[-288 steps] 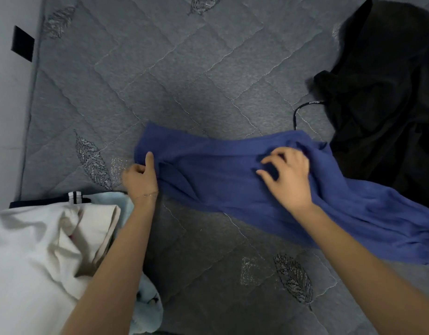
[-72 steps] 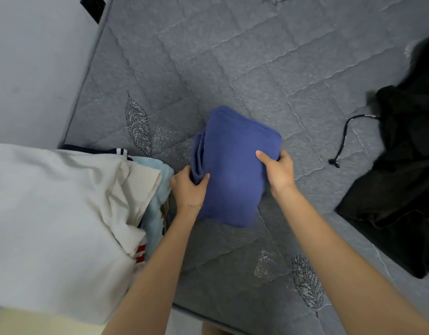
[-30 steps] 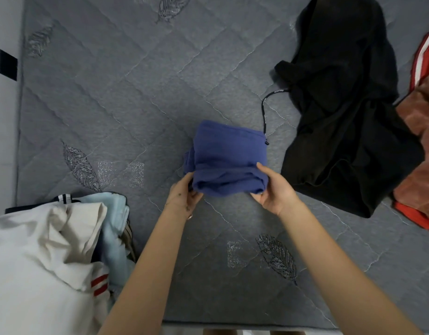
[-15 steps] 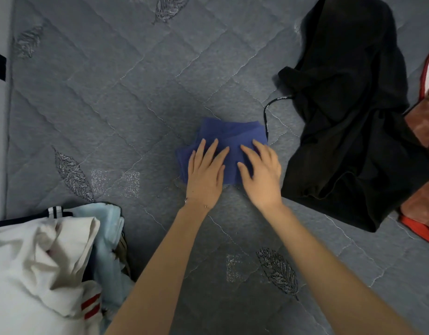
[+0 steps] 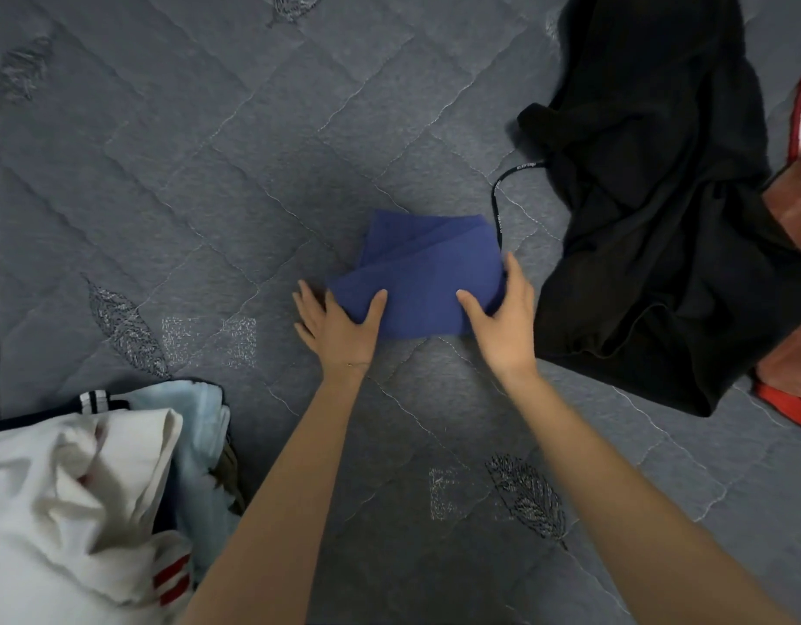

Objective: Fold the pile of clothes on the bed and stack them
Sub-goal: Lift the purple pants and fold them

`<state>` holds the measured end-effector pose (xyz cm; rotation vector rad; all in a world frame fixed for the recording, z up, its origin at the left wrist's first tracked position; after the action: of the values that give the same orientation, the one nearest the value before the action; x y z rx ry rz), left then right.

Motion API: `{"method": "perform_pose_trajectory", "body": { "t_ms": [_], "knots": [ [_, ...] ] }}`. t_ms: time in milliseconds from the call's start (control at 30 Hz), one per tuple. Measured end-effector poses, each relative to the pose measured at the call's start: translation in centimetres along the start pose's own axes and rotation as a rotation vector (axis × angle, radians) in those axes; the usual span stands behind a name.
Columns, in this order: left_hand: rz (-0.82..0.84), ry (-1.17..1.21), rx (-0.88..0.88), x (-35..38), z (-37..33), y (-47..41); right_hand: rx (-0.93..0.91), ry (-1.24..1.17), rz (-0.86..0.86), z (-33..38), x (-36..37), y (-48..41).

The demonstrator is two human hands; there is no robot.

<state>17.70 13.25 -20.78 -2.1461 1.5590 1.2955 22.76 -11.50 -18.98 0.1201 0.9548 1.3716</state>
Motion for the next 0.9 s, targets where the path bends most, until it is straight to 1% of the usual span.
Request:
{"method": "perform_pose_trajectory", "body": {
  "t_ms": [67,100,133,167,233,300,400,500,633,767,900],
  "knots": [
    [0.019,0.046,0.08,0.7,-0.7,0.2,0.256,-0.288,0.007,-1.2,0.0,0.0],
    [0.046,0.125,0.087,0.9,-1.1,0.4,0.381,-0.402,0.027,-1.7,0.1,0.1],
    [0.085,0.264,0.074,1.2,-1.3,0.4,0.472,-0.464,0.057,-1.8,0.2,0.2],
    [0.124,0.418,0.049,1.5,-1.4,0.3,0.528,-0.476,0.105,-1.7,0.2,0.4],
    [0.267,0.671,-0.014,1.5,-2.3,0.9,0.578,-0.459,0.22,-1.2,0.1,1.4],
    [0.372,0.774,-0.045,0.6,-3.3,2.1,0.546,-0.456,0.279,-0.3,-0.5,3.1],
    [0.387,0.906,-0.086,-2.7,-4.7,4.5,0.451,-0.519,0.343,1.7,-1.9,6.6],
    [0.346,1.033,-0.121,-6.7,-5.2,7.5,0.371,-0.575,0.461,3.9,-3.2,10.8],
    [0.245,1.079,-0.067,-12.8,-6.5,12.2,0.285,-0.607,0.568,6.5,-5.0,17.5],
    [0.112,1.125,-0.049,-18.8,-6.3,18.0,0.274,-0.629,0.68,7.7,-5.8,24.5],
    [0.063,1.167,-0.103,-23.1,-4.7,23.9,0.282,-0.594,0.724,8.6,-5.8,30.9]
  ]
}}
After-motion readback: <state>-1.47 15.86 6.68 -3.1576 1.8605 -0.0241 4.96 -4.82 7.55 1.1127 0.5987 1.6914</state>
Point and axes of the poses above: each hand's wrist, its own y-axis away from the middle knuckle, its own x-axis out of the palm, z = x × y, the point moved 10 cm from there along -y, towards the middle knuckle, and after that the axes turned 14 degrees about x, right-handed, at the moved point
